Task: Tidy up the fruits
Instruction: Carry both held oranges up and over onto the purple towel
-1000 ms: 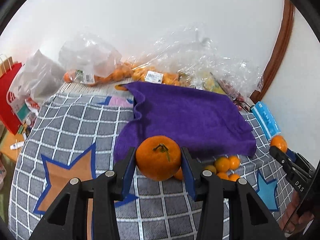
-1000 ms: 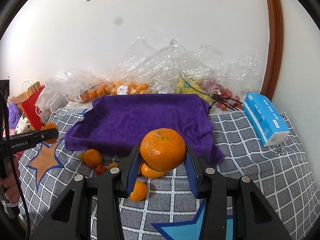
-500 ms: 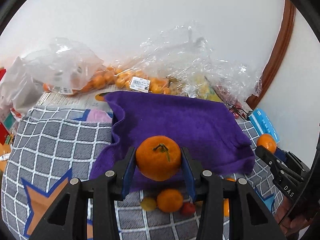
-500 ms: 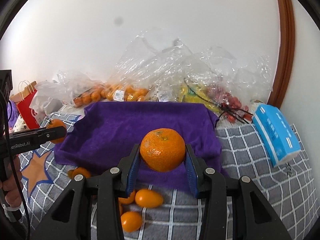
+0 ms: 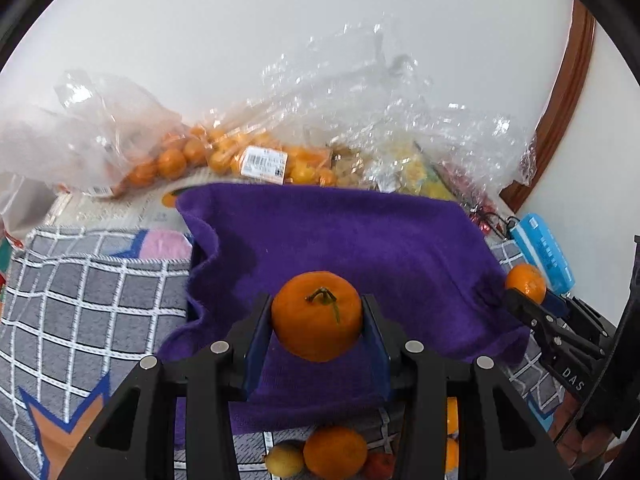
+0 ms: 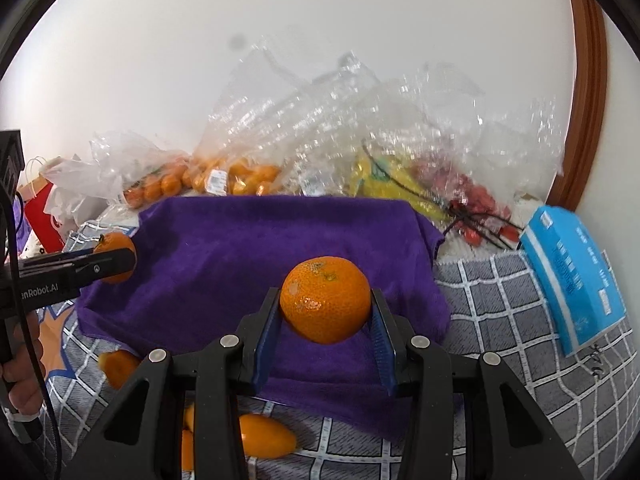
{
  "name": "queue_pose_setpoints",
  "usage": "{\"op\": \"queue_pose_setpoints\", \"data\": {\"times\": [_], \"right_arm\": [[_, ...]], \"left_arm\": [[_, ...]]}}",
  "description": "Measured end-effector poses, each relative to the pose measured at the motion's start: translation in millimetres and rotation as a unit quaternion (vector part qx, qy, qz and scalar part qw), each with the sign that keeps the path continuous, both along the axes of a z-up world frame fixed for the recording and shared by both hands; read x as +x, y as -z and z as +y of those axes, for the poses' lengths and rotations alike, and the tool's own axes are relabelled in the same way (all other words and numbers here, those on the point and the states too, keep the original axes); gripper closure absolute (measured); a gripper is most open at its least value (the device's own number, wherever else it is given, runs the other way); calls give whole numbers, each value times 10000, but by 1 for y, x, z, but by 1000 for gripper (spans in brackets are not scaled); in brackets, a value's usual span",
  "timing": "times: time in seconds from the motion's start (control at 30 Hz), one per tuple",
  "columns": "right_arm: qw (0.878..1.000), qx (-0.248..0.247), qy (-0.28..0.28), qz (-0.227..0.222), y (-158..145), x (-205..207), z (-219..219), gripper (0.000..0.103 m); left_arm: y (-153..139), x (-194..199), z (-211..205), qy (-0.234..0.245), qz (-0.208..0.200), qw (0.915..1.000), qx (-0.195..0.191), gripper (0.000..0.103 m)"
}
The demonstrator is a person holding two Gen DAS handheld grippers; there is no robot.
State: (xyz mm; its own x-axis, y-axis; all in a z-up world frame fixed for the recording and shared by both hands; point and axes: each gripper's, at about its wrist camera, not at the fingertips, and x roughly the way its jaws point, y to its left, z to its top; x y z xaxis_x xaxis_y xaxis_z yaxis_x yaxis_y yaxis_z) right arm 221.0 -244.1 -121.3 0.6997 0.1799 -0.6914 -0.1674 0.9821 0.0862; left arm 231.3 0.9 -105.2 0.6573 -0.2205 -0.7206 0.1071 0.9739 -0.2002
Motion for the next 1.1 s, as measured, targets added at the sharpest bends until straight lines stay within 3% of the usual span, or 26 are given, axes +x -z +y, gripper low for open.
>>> {"op": "queue_pose_setpoints", "data": {"times": [0.33, 1.1], "right_arm": [[9995, 127, 157, 254, 21, 14, -11, 61], [9983, -176, -56, 553, 49, 15, 7, 60]], "left_arm": [[20, 12, -4, 111, 208, 9997, 12, 61], [42, 16, -8, 100, 567, 9981, 202, 60]]}}
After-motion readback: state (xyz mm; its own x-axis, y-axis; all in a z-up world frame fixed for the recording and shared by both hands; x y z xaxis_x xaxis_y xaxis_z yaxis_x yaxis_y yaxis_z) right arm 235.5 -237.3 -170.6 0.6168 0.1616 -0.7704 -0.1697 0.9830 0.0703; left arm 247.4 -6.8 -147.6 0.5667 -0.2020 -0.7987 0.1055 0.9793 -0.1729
